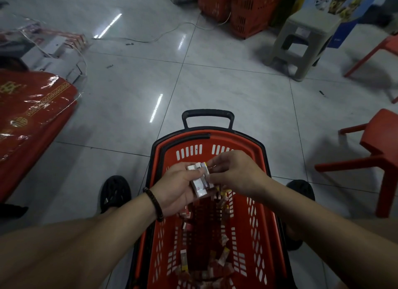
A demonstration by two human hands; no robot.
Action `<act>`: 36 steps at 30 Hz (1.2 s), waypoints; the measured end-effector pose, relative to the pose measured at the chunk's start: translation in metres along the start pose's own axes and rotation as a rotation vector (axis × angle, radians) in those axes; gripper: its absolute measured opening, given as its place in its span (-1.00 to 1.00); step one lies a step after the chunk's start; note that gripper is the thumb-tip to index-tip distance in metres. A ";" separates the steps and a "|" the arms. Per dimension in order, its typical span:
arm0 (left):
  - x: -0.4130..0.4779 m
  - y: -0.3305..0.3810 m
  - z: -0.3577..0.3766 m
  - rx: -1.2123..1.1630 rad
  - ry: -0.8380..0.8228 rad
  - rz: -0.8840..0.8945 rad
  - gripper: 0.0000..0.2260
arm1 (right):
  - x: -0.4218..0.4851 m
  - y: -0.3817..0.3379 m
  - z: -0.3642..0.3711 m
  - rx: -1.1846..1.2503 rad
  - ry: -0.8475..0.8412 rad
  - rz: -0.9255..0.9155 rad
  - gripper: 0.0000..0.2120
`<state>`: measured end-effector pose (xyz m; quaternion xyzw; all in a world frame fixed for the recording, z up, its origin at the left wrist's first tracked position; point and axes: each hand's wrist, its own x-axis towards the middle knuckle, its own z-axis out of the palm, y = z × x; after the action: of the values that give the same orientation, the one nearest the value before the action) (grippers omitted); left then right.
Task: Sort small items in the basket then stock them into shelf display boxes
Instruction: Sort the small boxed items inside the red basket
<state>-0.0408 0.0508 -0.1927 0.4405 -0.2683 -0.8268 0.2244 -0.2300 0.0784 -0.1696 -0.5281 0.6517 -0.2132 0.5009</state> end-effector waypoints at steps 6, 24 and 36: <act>0.004 -0.002 0.009 0.077 -0.045 0.081 -0.73 | -0.002 0.001 -0.005 0.157 0.026 0.051 -0.74; 0.022 -0.012 0.043 0.095 0.012 0.003 -0.60 | -0.005 0.019 -0.016 -0.188 0.212 0.061 -0.60; 0.026 -0.025 0.043 0.305 -0.020 0.040 -0.59 | -0.019 0.018 -0.039 0.128 0.046 0.108 -0.87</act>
<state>-0.0943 0.0640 -0.2043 0.4557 -0.4018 -0.7762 0.1687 -0.2736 0.0919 -0.1603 -0.4543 0.6756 -0.2391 0.5292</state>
